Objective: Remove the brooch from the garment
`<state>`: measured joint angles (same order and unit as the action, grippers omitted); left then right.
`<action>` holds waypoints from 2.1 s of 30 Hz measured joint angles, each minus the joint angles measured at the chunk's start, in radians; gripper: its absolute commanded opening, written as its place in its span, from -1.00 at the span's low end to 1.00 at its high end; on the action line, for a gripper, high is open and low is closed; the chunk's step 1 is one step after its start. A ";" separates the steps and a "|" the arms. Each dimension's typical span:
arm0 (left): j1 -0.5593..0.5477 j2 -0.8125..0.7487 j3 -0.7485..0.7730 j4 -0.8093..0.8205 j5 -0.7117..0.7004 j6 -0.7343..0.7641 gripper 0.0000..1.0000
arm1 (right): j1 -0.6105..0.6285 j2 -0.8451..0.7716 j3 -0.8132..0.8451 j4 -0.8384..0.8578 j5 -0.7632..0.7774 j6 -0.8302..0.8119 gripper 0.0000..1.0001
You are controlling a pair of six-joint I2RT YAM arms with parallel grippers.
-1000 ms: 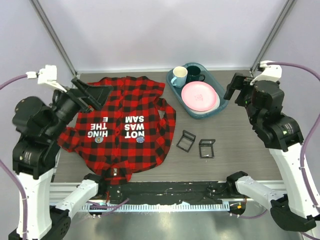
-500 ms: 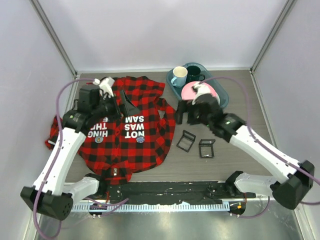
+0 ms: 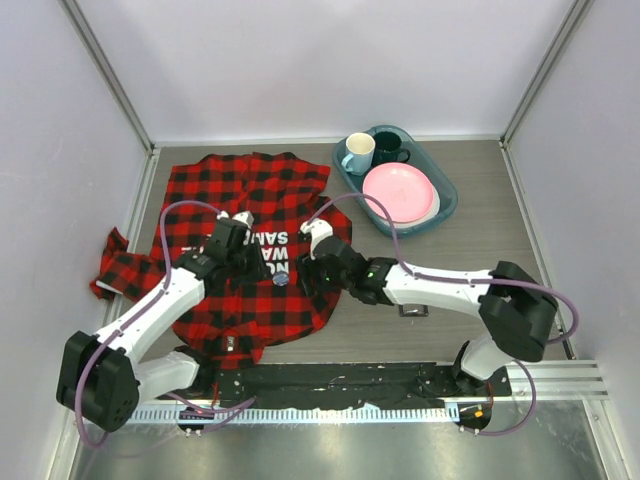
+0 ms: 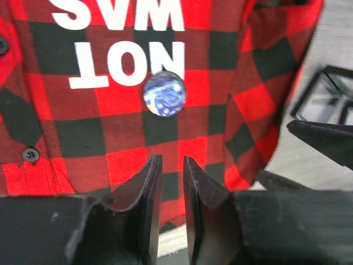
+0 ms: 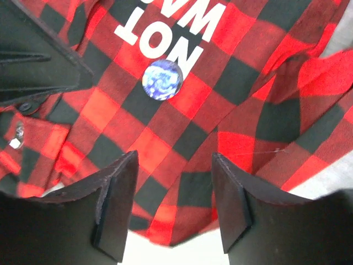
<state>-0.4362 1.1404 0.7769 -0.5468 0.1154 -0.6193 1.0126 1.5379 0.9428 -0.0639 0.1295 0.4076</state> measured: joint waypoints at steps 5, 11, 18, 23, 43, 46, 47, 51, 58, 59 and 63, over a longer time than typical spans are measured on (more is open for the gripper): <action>0.000 -0.053 -0.127 0.110 -0.113 -0.083 -0.56 | -0.002 0.103 0.010 0.098 0.034 -0.147 0.38; 0.000 -0.142 -0.257 0.203 -0.204 -0.184 -0.07 | -0.003 0.296 0.161 0.090 0.048 -0.303 0.37; 0.000 -0.196 -0.362 0.245 -0.240 -0.255 -0.06 | 0.020 0.395 0.241 0.094 0.056 -0.443 0.21; 0.000 -0.196 -0.399 0.259 -0.235 -0.277 -0.12 | 0.077 0.426 0.243 0.111 0.080 -0.518 0.01; 0.000 -0.231 -0.449 0.266 -0.209 -0.298 -0.16 | 0.116 0.459 0.208 0.277 0.225 -0.555 -0.12; 0.000 -0.257 -0.461 0.261 -0.209 -0.298 -0.15 | 0.116 0.459 0.206 0.283 0.239 -0.560 -0.21; 0.000 -0.263 -0.462 0.259 -0.209 -0.298 -0.15 | 0.116 0.459 0.205 0.288 0.243 -0.560 -0.21; 0.000 -0.287 -0.463 0.255 -0.210 -0.298 -0.15 | 0.116 0.459 0.202 0.298 0.256 -0.563 -0.38; 0.000 -0.290 -0.451 0.237 -0.200 -0.297 -0.14 | 0.116 0.458 0.193 0.321 0.262 -0.560 -0.67; 0.000 -0.286 -0.444 0.236 -0.196 -0.297 -0.14 | 0.115 0.458 0.190 0.325 0.262 -0.558 -0.71; 0.000 -0.257 -0.406 0.236 -0.175 -0.294 -0.14 | 0.111 0.450 0.175 0.342 0.262 -0.551 -0.93</action>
<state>-0.4362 0.8829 0.3714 -0.3107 -0.0593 -0.9131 1.1240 1.9877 1.1179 0.2783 0.3912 -0.1436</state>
